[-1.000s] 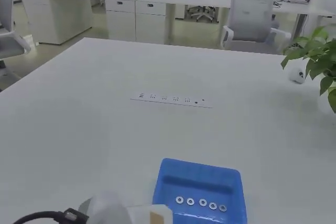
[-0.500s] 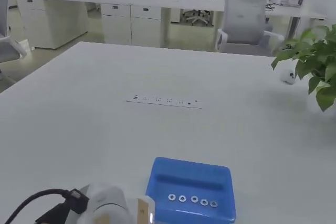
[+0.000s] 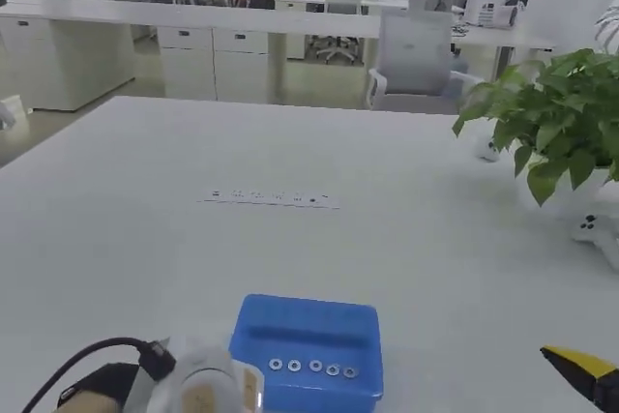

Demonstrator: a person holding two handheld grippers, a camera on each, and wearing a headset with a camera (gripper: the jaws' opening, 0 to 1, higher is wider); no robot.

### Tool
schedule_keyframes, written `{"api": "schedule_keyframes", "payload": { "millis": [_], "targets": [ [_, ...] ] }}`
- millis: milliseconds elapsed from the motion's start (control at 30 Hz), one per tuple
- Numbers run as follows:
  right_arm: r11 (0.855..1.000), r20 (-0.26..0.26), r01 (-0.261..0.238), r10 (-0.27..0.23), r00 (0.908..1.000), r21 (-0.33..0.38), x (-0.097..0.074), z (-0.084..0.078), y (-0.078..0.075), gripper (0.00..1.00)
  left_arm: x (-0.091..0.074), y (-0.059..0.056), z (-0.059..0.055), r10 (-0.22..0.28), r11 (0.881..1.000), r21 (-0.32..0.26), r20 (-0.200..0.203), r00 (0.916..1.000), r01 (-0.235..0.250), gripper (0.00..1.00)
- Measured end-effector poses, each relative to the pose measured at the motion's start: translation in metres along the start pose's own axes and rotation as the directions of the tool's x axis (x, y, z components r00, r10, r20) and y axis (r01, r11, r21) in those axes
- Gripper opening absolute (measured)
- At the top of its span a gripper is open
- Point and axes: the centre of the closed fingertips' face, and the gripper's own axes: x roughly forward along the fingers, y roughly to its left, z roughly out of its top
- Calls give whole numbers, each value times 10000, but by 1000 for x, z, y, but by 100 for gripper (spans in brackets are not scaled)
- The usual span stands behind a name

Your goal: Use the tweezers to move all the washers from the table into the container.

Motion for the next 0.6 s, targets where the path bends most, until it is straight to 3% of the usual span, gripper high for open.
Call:
{"api": "schedule_keyframes", "payload": {
  "millis": [167,267,467,600],
  "targets": [
    [9999,57,111,-111,9999,65,-3,-1,0,80,3,1,-4,-68,10000,57,-444,9990,71,0],
    [9996,266,228,-232,9994,154,-6,-2,-4,80,4,0,-7,-227,9996,-204,-638,9977,214,0],
    [9959,528,462,-503,9973,775,-8,-6,-15,80,4,0,-8,-319,9987,-429,-707,9970,289,0],
    [9919,688,588,-668,9954,1126,-6,-5,-18,80,4,0,-8,-373,9952,-922,-572,9977,319,0]
  ]
}}
